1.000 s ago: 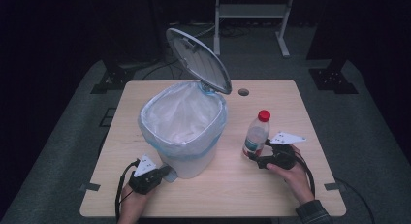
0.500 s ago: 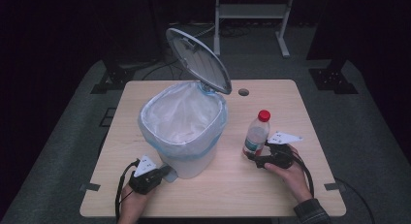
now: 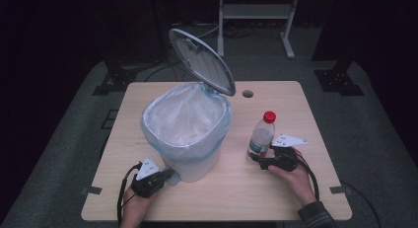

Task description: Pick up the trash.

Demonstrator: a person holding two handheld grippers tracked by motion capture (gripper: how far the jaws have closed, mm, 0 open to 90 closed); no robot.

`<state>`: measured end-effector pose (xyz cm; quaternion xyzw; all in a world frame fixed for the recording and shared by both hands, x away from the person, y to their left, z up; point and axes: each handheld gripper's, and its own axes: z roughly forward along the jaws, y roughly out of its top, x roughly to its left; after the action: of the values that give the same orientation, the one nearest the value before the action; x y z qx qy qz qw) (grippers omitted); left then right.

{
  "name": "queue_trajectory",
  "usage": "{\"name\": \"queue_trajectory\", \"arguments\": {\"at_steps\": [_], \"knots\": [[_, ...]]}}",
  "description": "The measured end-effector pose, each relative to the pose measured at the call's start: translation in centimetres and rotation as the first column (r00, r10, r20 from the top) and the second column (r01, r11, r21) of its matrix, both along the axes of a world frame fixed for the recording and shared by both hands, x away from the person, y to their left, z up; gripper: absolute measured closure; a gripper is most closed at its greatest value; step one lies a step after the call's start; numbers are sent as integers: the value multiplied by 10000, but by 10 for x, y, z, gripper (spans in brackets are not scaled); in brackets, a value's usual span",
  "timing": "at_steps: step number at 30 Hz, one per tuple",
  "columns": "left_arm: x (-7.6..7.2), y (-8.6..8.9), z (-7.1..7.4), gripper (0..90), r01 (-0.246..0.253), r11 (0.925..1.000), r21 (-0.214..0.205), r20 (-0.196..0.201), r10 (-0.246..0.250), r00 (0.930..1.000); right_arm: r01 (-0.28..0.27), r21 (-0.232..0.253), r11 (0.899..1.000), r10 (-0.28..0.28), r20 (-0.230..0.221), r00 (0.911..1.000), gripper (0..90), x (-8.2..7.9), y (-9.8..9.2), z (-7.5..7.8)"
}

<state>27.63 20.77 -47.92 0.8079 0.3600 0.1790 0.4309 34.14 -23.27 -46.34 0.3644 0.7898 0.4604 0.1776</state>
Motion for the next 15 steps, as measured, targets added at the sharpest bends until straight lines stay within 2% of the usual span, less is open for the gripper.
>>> {"name": "queue_trajectory", "arguments": {"at_steps": [15], "knots": [[0,0,0,890,6,10000,-21,-28,-6,10000,-390,-31,9992,390,-145,9991,262,-1,0,2]]}}
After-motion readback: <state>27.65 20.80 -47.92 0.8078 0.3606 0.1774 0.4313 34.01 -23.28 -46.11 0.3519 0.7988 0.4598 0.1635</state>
